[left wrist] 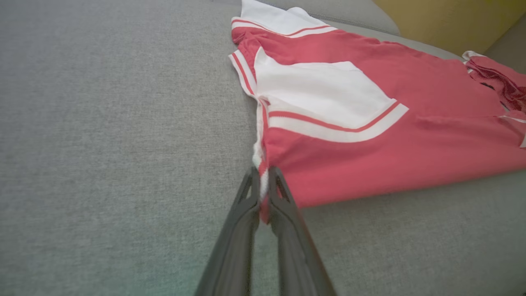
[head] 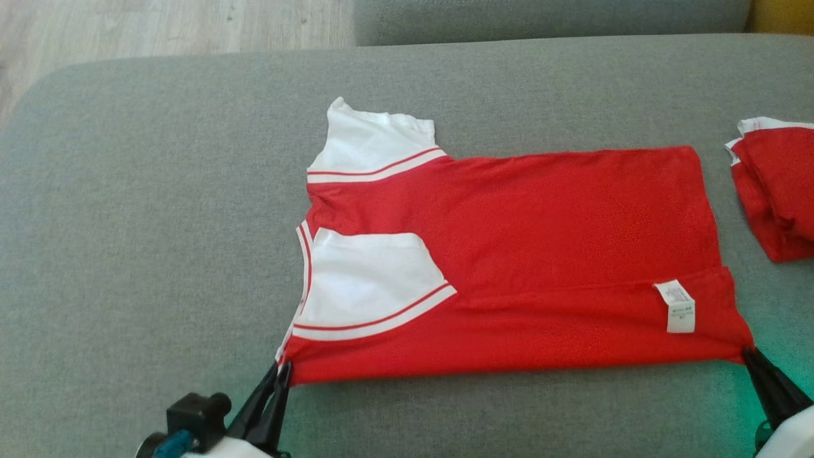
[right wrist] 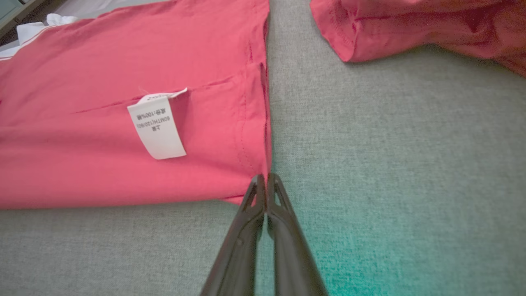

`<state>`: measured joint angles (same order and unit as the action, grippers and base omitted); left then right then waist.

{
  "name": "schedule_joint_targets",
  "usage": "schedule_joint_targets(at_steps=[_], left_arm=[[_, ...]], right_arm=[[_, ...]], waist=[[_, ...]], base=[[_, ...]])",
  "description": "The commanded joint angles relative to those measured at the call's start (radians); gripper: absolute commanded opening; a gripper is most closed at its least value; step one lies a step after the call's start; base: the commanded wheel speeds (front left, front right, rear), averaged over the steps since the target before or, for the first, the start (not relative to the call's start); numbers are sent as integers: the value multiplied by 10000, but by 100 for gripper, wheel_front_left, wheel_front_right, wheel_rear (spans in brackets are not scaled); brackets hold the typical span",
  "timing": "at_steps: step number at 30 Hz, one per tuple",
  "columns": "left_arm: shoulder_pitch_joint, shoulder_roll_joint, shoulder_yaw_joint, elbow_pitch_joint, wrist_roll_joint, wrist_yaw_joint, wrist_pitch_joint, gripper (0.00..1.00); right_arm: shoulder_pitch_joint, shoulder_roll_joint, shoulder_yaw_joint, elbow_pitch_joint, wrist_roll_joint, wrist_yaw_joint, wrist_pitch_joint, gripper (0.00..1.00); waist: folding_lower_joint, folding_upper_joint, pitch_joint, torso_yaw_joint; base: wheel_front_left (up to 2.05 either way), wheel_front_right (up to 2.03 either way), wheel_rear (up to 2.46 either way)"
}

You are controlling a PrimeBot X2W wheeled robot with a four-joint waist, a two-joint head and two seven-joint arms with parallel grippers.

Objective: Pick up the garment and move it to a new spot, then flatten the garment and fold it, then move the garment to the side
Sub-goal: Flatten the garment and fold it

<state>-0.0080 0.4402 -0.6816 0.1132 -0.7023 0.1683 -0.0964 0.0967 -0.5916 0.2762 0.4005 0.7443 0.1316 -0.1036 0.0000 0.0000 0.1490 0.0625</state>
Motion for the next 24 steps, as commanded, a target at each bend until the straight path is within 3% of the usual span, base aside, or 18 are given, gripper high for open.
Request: schedule_joint_targets(at_steps=[1, 10, 11, 12, 13, 14, 20, 24], left_arm=[[-130, 350, 348, -301, -81, 102, -16, 0], [289, 544, 198, -806, -249, 299, 458, 0], [299, 534, 186, -819, -259, 314, 477, 4], [302, 526, 176, -824, -261, 335, 493, 44], [299, 520, 173, -827, -249, 367, 495, 93], [280, 505, 196, -838, -237, 414, 470, 100], [-570, 721, 326, -990, 61, 357, 602, 100], [-2373, 1080, 526, -1142, 446, -64, 1143, 100]], right_arm=[[171, -350, -119, -191, -88, -9, 14, 0], [932, 192, -1125, -833, -612, -9, 454, 0], [973, 262, -1221, -869, -693, -9, 486, 40], [1008, 327, -1317, -907, -768, -9, 520, 89], [1027, 396, -1438, -939, -855, -9, 527, 100], [1037, 459, -1535, -993, -942, -9, 534, 100], [938, 727, -1956, -1628, -1326, -9, 486, 100], [596, 806, -1993, -2171, -1523, -9, 630, 100]], waist=[[0, 0, -35, 5], [0, 0, -176, 25], [0, 0, -181, 31], [0, 0, -182, 35], [0, 0, -182, 32], [0, 0, -169, 28], [0, 0, 133, -40], [0, 0, 850, -170]], base=[[0, 0, 0], [0, 0, 0], [0, 0, 0], [0, 0, 0], [0, 0, 0], [0, 0, 0], [0, 0, 0], [0, 0, 0]])
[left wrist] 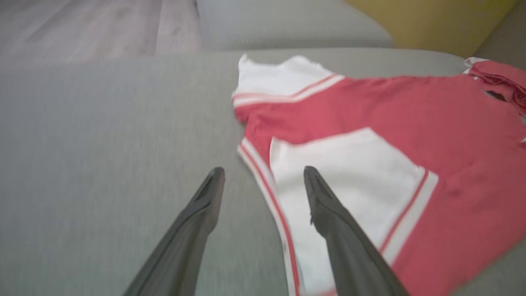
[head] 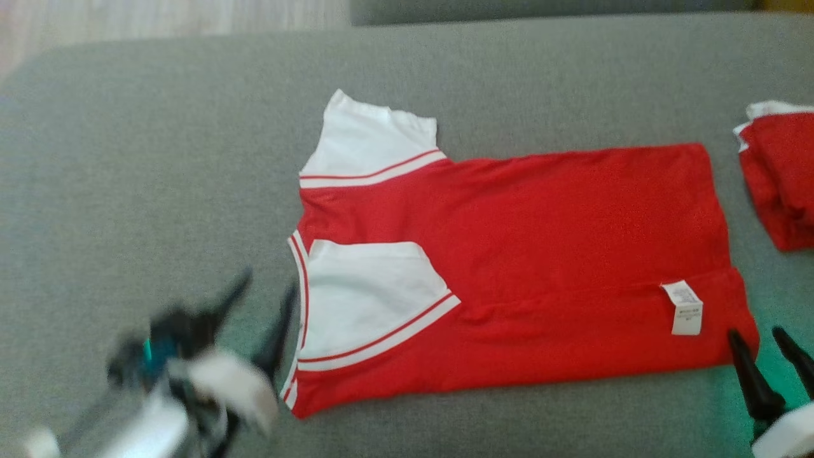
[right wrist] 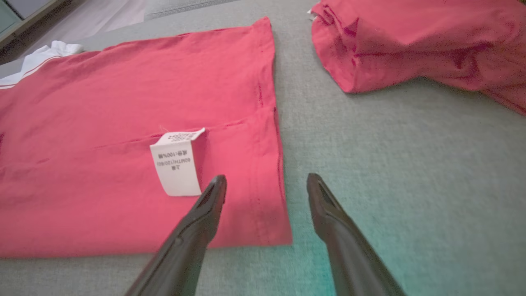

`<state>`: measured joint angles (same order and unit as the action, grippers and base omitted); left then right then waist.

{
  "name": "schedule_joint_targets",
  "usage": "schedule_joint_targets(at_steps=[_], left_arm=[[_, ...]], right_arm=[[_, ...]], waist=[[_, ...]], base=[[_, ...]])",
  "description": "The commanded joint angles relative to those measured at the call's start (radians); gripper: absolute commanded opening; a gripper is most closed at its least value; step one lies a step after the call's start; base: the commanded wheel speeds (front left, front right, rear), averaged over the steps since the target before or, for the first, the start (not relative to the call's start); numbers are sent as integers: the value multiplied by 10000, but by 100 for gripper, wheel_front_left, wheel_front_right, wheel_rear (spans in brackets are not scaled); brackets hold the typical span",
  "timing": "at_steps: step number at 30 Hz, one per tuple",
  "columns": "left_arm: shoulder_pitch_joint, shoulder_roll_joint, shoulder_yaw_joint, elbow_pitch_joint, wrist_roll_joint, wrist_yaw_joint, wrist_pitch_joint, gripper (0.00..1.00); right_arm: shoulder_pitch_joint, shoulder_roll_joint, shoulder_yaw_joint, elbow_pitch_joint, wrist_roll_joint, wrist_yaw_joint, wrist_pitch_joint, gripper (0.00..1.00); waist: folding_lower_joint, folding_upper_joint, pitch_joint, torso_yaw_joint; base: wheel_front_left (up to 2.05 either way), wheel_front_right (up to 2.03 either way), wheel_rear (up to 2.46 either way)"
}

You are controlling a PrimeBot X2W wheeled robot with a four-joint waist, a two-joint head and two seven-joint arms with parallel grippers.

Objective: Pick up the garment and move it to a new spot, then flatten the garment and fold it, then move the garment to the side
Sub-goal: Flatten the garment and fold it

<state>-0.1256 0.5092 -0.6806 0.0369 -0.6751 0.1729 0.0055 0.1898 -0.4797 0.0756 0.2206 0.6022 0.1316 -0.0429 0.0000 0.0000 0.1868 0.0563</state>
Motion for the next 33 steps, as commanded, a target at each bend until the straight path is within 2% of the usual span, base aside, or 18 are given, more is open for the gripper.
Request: schedule_joint_targets(at_steps=[1, 2, 3, 8, 12, 14, 19, 25, 33], left_arm=[[-1778, 474, 539, -349, 286, -279, 337, 100], [-2377, 534, 576, -299, 325, -463, 609, 100], [-2377, 534, 576, -299, 325, -463, 609, 100], [-5434, 690, 635, 346, 299, -1500, 2350, 100], [-7533, 532, 549, 1248, 198, -2160, 3671, 100], [-8349, 374, 461, 1816, 86, -2357, 4327, 100], [-9777, 220, 213, 3390, -161, -2665, 5776, 100], [-10482, 414, -27, 4750, -379, -2850, 6843, 100], [-10269, 828, -111, 5456, -572, -2856, 7281, 100]], right_arm=[[-456, -307, 32, -487, -163, -9, 65, 100], [-586, -310, 66, -606, -219, -9, 119, 100], [-586, -310, 66, -606, -219, -9, 119, 100], [-1335, -353, 231, -1056, -398, -9, 294, 100], [-1861, -372, 455, -1263, -471, -9, 358, 100], [-2076, -360, 539, -1278, -503, -9, 364, 100], [-2556, -246, 849, -1250, -568, -9, 353, 100], [-2929, -75, 1113, -1187, -574, -9, 243, 100], [-2951, 104, 1084, -942, -571, -9, 48, 100]], waist=[[0, 0, 642, -151], [0, 0, 861, -216], [0, 0, 861, -216], [0, 0, 1866, -621], [0, 0, 2504, -968], [0, 0, 2749, -1130], [0, 0, 3205, -1603], [0, 0, 3514, -2115], [0, 0, 3547, -2372]], base=[[0, 0, 0], [0, 0, 0], [0, 0, 0], [0, 0, 0], [0, 0, 0], [0, 0, 0], [0, 0, 0], [0, 0, 0], [0, 0, 0]])
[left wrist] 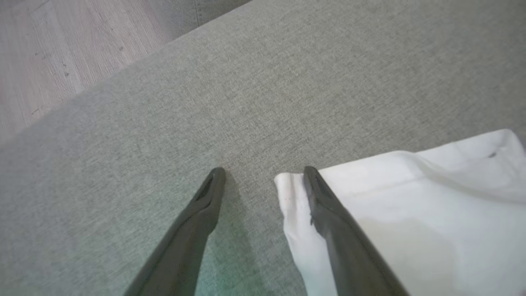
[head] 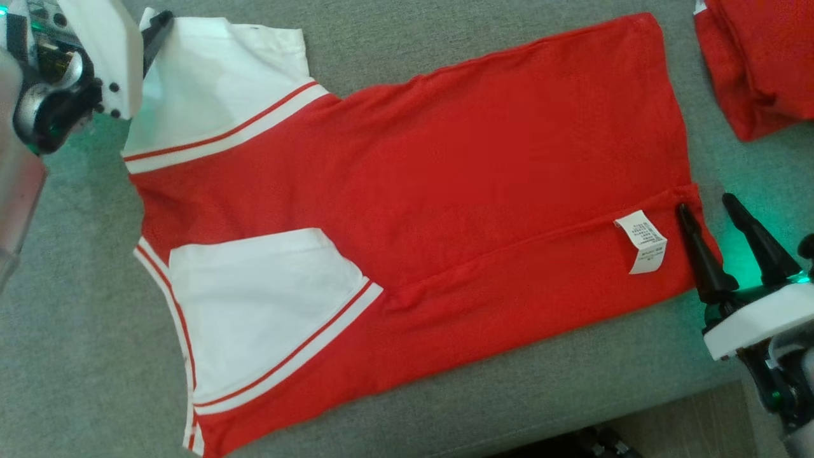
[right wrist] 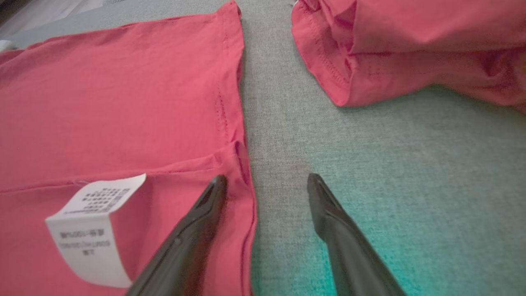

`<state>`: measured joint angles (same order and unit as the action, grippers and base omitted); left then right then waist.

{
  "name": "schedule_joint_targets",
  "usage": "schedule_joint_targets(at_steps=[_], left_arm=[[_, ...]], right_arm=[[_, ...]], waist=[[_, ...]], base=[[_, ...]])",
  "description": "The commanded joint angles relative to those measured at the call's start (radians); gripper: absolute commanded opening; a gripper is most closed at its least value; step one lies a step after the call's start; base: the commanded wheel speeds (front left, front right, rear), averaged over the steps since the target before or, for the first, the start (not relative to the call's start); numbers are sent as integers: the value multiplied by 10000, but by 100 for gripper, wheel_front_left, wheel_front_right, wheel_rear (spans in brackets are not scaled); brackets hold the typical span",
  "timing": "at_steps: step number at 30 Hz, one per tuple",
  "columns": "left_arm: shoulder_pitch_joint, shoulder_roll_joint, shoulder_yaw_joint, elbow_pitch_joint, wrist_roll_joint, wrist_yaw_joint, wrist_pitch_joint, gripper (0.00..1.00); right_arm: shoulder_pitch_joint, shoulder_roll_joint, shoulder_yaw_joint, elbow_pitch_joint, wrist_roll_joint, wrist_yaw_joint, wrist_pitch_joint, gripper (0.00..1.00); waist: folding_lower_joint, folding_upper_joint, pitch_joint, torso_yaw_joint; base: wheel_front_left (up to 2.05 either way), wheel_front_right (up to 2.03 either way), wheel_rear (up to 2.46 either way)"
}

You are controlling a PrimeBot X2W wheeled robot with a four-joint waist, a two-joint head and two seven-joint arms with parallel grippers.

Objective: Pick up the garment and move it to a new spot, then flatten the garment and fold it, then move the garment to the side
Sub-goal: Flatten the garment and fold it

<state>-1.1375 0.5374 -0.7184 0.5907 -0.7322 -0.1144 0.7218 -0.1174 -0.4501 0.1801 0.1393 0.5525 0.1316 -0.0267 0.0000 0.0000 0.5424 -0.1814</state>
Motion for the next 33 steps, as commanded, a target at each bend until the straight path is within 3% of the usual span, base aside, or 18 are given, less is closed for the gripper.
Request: schedule_joint_targets(at_steps=[1, 2, 3, 4, 5, 6, 7, 15, 22, 33], left_arm=[[-119, 558, 261, -104, -37, 12, 147, 100], [-58, 547, 286, -169, -177, 3, 223, 100], [-29, 542, 288, -206, -241, 0, 282, 91], [2, 538, 294, -247, -324, -7, 359, 43], [25, 537, 306, -298, -395, -10, 414, 29], [47, 541, 300, -355, -449, -16, 469, 3], [65, 549, 289, -422, -503, -27, 517, 0], [-64, 706, 134, -926, -209, -100, -377, 0], [-399, 561, -266, -1149, 48, -145, -1156, 0], [-1017, 265, -1243, -1956, 212, -160, -1552, 0]], right_arm=[[132, -187, 20, -107, -73, -9, -122, 100], [152, -185, -17, -70, -72, -9, -128, 100], [156, -187, -46, -59, -76, -9, -131, 100], [153, -185, -74, -58, -82, -9, -131, 100], [149, -185, -94, -62, -87, -9, -122, 100], [139, -183, -110, -77, -95, -9, -116, 100], [124, -181, -127, -100, -108, -9, -116, 100], [-302, -309, -157, -349, -151, -9, -1, 100], [-1800, -880, 281, -475, 487, -9, 971, 100], [-5041, -1302, 1897, 1651, 1152, -9, 3126, 100]], waist=[[0, 0, -25, 9], [0, 0, -67, 20], [0, 0, -89, 27], [0, 0, -107, 33], [0, 0, -123, 40], [0, 0, -137, 43], [0, 0, -145, 46], [0, 0, -253, 90], [0, 0, -422, 323], [0, 0, -479, 914]], base=[[0, 0, 0], [0, 0, 0], [0, 0, 0], [0, 0, 0], [0, 0, 0], [0, 0, 0], [0, 0, 0], [0, 0, 0], [0, 0, 0], [0, 0, 0]])
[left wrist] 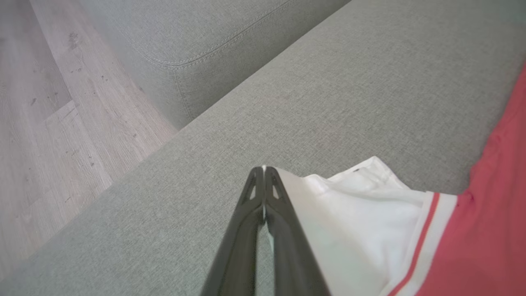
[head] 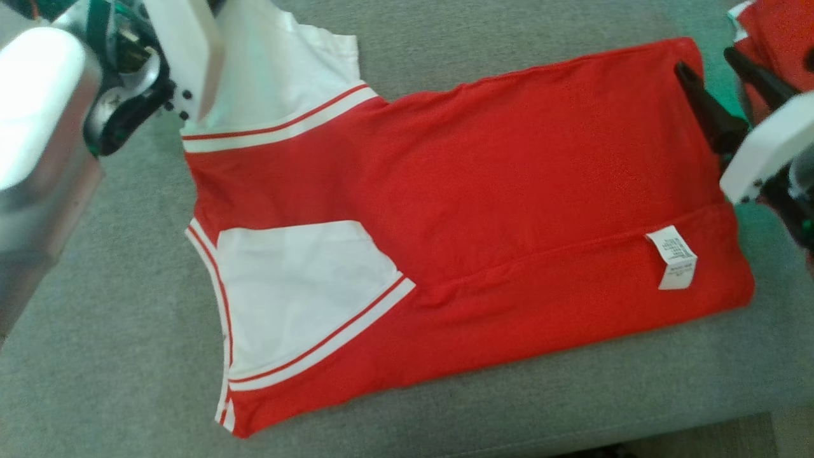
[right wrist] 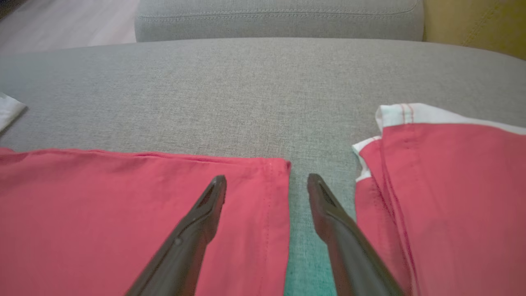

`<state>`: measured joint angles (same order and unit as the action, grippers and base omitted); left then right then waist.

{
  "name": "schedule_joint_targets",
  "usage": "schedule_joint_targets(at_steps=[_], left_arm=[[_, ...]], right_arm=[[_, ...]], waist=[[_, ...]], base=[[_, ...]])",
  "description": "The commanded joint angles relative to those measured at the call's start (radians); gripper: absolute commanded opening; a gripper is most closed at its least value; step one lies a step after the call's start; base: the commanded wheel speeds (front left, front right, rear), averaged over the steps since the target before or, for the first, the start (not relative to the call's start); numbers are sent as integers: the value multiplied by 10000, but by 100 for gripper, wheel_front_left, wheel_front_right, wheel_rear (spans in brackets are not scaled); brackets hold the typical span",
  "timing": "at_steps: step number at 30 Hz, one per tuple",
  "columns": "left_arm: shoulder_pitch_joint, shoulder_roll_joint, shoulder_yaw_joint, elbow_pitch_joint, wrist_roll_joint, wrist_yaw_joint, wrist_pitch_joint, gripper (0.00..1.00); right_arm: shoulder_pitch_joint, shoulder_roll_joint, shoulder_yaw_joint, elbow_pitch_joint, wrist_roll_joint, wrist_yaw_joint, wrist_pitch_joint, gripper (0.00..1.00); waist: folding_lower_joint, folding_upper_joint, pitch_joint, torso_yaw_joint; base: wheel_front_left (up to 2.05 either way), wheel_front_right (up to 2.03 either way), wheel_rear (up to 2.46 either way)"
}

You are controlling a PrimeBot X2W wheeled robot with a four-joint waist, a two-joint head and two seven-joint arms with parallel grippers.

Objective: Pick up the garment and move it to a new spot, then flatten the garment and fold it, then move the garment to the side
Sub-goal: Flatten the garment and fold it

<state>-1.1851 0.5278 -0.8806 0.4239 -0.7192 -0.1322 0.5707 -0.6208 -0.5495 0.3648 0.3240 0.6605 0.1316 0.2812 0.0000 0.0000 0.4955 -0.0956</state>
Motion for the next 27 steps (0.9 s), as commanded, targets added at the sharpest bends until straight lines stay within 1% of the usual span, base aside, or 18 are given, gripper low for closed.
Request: schedule_joint_targets(at_steps=[1, 5, 9, 17, 25, 26, 27], left_arm=[[-578, 352, 294, -365, 74, 18, -42, 0], [-682, 325, 66, -577, -9, 17, -58, 0], [-758, 326, -75, -655, -103, 17, -135, 0], [-792, 381, -264, -532, -274, 16, -280, 0], [-893, 349, -411, -353, -423, 16, -390, 0], [-908, 342, -432, -325, -445, 16, -403, 0], [-923, 334, -458, -297, -466, 16, -412, 0]], right_arm=[[-227, -333, 137, 47, 100, -9, 206, 100], [-838, -381, 547, 795, 300, -9, 722, 100], [-1187, -300, 818, 1178, 793, -9, 811, 100], [-1560, -317, 1387, 1549, 1423, -9, 683, 100], [-1942, -516, 1805, 1786, 1647, -9, 790, 100], [-1997, -574, 1898, 1841, 1625, -9, 907, 96], [-2046, -628, 1995, 1880, 1621, -9, 1043, 96]], waist=[[0, 0, -13, 115], [0, 0, -9, 294], [0, 0, 22, 403], [0, 0, 27, 526], [0, 0, 41, 596], [0, 0, 45, 602], [0, 0, 47, 608]], base=[[0, 0, 0], [0, 0, 0], [0, 0, 0], [0, 0, 0], [0, 0, 0], [0, 0, 0], [0, 0, 0]])
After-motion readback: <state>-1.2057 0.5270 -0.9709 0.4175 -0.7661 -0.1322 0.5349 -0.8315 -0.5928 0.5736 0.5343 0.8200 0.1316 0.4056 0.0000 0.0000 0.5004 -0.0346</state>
